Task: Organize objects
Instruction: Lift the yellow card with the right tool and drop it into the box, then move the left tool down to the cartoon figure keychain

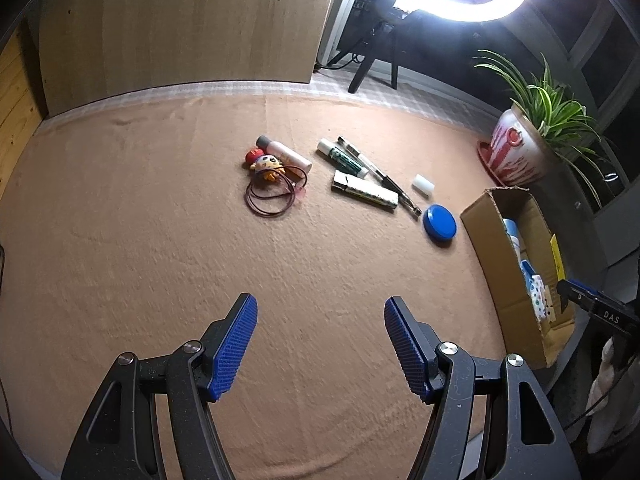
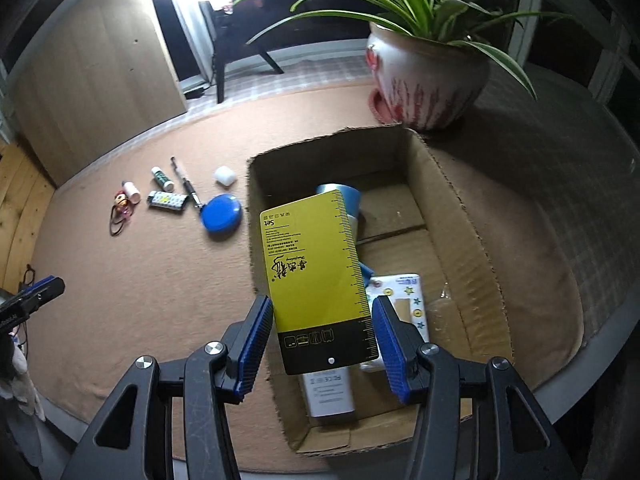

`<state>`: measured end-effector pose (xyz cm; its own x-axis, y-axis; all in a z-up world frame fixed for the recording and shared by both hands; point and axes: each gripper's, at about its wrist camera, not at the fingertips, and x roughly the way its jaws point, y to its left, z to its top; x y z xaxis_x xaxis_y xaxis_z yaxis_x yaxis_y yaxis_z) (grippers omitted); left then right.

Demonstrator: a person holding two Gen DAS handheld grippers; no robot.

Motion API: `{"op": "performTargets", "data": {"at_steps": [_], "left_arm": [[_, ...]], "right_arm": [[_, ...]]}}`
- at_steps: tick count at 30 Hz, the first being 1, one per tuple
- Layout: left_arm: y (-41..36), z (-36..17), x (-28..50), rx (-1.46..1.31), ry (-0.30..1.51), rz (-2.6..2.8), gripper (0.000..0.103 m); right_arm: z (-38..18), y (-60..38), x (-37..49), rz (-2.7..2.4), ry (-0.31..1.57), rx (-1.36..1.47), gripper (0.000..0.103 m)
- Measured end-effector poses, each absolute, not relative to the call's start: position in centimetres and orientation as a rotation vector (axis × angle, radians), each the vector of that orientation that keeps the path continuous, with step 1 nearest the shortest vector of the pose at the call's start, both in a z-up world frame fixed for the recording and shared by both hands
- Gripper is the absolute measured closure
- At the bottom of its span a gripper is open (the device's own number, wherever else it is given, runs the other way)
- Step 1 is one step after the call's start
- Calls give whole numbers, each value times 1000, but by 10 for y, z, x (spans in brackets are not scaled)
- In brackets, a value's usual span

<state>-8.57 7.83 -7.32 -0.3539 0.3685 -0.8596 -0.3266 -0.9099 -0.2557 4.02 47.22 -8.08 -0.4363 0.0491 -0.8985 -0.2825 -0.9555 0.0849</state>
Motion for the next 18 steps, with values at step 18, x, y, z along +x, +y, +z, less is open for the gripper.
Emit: {"op": "performTargets", "data": {"at_steps": [18], "left_arm": [[53,-78,-161,-1509,-61,2325,34]], "right_arm": [[-66,453,23,2537,429,-1542,43]]}}
